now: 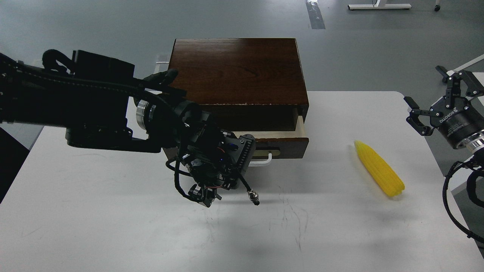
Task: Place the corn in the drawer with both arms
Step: 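Pull the drawer handle toward the robot with the left gripper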
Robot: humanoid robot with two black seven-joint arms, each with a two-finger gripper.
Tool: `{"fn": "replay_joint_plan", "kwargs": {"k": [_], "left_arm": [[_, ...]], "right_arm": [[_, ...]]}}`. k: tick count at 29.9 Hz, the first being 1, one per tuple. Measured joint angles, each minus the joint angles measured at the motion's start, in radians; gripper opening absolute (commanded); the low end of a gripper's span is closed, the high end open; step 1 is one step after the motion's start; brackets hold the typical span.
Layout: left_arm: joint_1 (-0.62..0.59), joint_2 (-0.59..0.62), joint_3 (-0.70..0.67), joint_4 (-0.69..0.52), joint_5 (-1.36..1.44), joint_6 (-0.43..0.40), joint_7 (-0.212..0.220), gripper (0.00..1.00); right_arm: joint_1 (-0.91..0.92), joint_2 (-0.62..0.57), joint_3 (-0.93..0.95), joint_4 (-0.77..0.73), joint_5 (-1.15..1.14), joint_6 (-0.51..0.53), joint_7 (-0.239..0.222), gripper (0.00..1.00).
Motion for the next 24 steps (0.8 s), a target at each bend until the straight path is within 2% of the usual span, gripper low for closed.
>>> {"fn": "replay_joint_plan", "kwargs": {"k": [24], "left_arm": [[-0.034,-0.018,-0.005,-0.003,0.0,-0.001,0.0,0.98]], "right_arm": [[-0.006,0.0,0.002,-0.001,0.0,0.0,0.0,1.0]]}}
